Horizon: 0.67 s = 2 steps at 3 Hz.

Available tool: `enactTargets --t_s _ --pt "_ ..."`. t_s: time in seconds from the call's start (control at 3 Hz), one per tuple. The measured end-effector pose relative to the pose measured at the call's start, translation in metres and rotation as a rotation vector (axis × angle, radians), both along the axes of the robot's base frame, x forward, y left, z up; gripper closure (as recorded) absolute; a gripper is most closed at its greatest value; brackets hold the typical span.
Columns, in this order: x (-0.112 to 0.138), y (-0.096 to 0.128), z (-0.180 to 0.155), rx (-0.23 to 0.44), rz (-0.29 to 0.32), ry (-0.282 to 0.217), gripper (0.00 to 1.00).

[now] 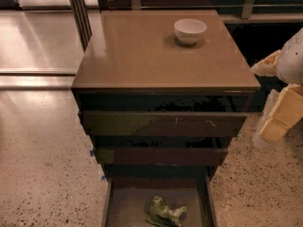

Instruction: Pick green rice chip bag from bottom drawer and place on counter

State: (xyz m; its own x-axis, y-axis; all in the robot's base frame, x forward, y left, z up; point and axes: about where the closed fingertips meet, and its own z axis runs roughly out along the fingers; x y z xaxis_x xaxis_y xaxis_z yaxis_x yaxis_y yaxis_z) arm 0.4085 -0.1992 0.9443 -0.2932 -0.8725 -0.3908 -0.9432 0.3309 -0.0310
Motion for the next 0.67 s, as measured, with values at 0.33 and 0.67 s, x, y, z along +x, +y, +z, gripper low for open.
enactTargets --t_s 0.33,0.67 --pt "0.0000 0.0000 0.0000 0.000 0.000 0.000 0.00" --pt "0.0000 0.0000 0.0000 0.000 0.000 0.000 0.00"
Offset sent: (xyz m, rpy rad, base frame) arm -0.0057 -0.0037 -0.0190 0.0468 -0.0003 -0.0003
